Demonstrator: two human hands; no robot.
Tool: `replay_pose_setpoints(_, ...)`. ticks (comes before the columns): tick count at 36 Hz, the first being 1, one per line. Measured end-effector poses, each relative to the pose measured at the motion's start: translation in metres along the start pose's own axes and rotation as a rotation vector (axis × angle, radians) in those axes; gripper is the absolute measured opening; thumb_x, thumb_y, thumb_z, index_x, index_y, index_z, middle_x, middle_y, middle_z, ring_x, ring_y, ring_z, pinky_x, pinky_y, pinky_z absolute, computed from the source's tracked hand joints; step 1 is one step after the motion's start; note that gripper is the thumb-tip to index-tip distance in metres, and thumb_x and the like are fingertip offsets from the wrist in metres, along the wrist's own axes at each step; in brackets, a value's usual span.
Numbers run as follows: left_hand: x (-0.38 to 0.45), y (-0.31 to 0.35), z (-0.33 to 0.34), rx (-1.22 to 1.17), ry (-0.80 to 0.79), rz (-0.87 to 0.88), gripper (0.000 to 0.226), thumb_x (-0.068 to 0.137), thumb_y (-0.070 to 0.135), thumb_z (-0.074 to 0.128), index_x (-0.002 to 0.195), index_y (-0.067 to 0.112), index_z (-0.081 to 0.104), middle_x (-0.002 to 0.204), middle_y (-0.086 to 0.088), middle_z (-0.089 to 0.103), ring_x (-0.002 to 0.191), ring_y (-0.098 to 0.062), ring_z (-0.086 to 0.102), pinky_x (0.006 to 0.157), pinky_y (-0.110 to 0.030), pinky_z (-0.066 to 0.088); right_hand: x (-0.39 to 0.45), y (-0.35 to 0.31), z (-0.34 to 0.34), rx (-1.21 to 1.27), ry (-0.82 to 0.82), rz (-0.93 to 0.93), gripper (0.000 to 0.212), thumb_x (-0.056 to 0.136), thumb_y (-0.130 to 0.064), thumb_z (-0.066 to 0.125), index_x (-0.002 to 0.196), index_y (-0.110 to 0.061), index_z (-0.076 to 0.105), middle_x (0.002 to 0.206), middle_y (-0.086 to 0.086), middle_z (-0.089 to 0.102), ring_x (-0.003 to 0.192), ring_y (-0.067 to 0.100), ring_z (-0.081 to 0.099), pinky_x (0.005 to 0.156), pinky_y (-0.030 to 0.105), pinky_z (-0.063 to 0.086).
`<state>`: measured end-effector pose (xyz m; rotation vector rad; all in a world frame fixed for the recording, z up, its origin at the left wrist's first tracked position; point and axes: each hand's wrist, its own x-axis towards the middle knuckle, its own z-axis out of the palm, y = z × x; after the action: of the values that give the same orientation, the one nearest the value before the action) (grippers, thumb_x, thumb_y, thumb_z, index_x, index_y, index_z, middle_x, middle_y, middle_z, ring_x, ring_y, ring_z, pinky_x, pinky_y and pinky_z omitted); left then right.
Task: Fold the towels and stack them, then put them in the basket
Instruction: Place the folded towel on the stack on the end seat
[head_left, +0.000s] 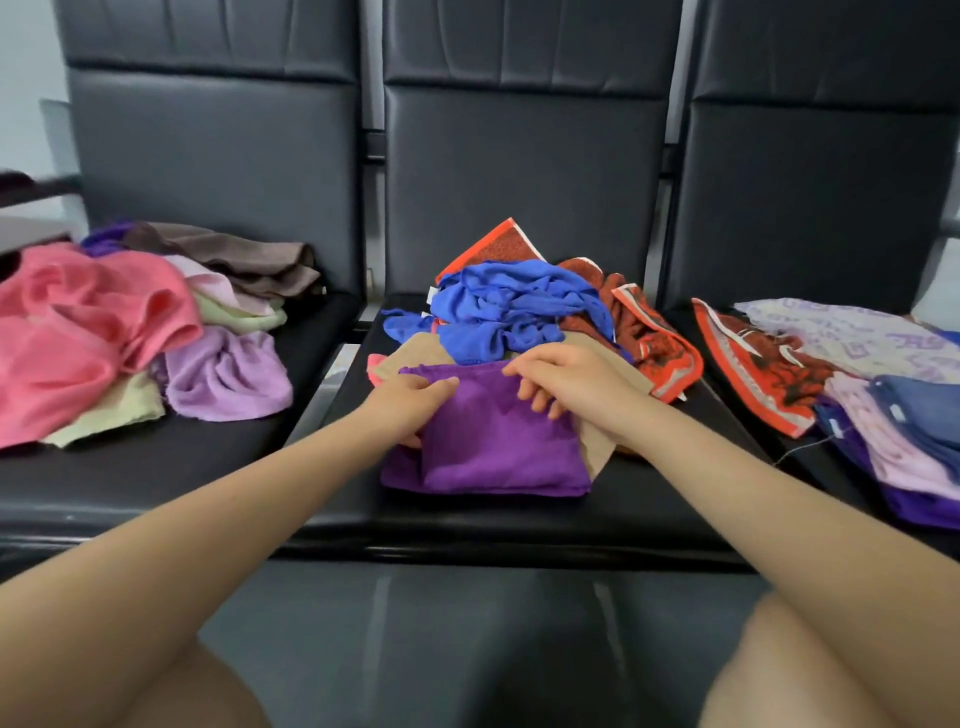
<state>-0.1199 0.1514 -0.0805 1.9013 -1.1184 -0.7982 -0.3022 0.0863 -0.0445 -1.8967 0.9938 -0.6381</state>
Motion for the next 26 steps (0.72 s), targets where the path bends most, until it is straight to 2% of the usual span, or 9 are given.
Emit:
replay_pose_setpoints(2,0.004,0.002,0.003,-0.032,0.024,0.014,0.027,0.092,0.036,0.060,0.088,0.010,0.063,0.090,-0.006,0.060,0.087,-0.020,0.058,0.059,-0.026,0.048,0.002,0.010,-0.011,-0.075,0.074,-0.001,0.017,0.094,-0.021,0.057,0.094,-0.012,0.071,0.072,-0.003,0.063,0.060,0.009,0.054,0.049,0.019,0.042)
replay_pose_setpoints(4,0.006,0.002,0.007,0.005,0.064,0.049,0.019,0.093,0.028,0.060,0.084,0.011,0.061,0.083,-0.001,0.055,0.088,-0.019,0.053,0.067,-0.026,0.047,0.002,0.019,-0.022,-0.106,0.119,0.038,0.015,0.093,-0.022,0.059,0.091,-0.013,0.071,0.070,-0.003,0.063,0.058,0.011,0.053,0.051,0.025,0.042)
replay_pose_setpoints(7,0.008,0.003,0.012,0.033,0.168,0.123,0.023,0.097,0.017,0.047,0.107,0.004,0.063,0.096,-0.004,0.053,0.092,-0.016,0.042,0.087,-0.026,0.038,0.000,0.030,-0.034,-0.151,0.116,0.106,0.015,0.093,-0.023,0.059,0.091,-0.011,0.069,0.068,-0.002,0.062,0.057,0.012,0.052,0.053,0.028,0.043)
replay_pose_setpoints(10,0.007,0.003,0.014,-0.016,0.269,0.172,0.028,0.098,0.010,0.038,0.088,0.026,0.058,0.083,0.008,0.045,0.097,-0.017,0.040,0.086,-0.022,0.031,-0.003,0.033,-0.034,-0.183,0.097,0.118,0.016,0.094,-0.025,0.060,0.086,-0.012,0.065,0.068,-0.002,0.061,0.055,0.010,0.053,0.053,0.025,0.046)
replay_pose_setpoints(13,0.005,0.002,0.006,0.023,0.284,0.104,0.026,0.101,0.014,0.035,0.078,0.022,0.045,0.088,0.003,0.045,0.105,-0.019,0.040,0.071,-0.016,0.024,-0.003,0.034,-0.028,-0.204,0.053,0.136,0.021,0.091,-0.032,0.064,0.080,-0.014,0.059,0.066,0.000,0.062,0.053,0.014,0.055,0.053,0.028,0.048)
replay_pose_setpoints(16,0.009,-0.004,-0.006,0.135,0.262,0.036,0.024,0.101,0.020,0.037,0.104,0.005,0.055,0.121,-0.015,0.053,0.114,-0.031,0.051,0.084,-0.028,0.034,-0.002,0.030,-0.019,-0.233,-0.035,0.200,0.032,0.090,-0.041,0.065,0.084,-0.010,0.060,0.069,0.007,0.062,0.052,0.016,0.054,0.047,0.025,0.045)
replay_pose_setpoints(19,0.007,-0.015,-0.015,0.263,0.255,0.007,0.037,0.100,0.023,0.039,0.126,0.000,0.051,0.129,-0.021,0.055,0.118,-0.035,0.051,0.092,-0.033,0.037,-0.002,0.027,-0.006,-0.332,-0.100,0.227,0.039,0.089,-0.050,0.061,0.083,-0.012,0.058,0.063,0.006,0.062,0.042,0.014,0.051,0.043,0.023,0.044)
replay_pose_setpoints(23,0.001,-0.027,-0.017,0.433,0.241,0.025,0.040,0.100,0.031,0.041,0.119,-0.002,0.050,0.123,-0.023,0.058,0.115,-0.037,0.053,0.086,-0.036,0.038,0.001,0.026,0.012,-0.334,-0.112,0.250,0.044,0.087,-0.053,0.063,0.103,-0.011,0.059,0.067,0.003,0.059,0.042,0.013,0.052,0.040,0.023,0.042)
replay_pose_setpoints(26,-0.001,-0.029,-0.016,0.418,0.250,0.017,0.044,0.099,0.039,0.040,0.116,0.000,0.052,0.119,-0.021,0.060,0.111,-0.035,0.055,0.083,-0.035,0.037,0.000,0.020,0.021,-0.195,-0.106,0.273,0.054,0.081,-0.047,0.071,0.115,-0.008,0.060,0.088,0.004,0.066,0.062,0.018,0.063,0.052,0.031,0.054)
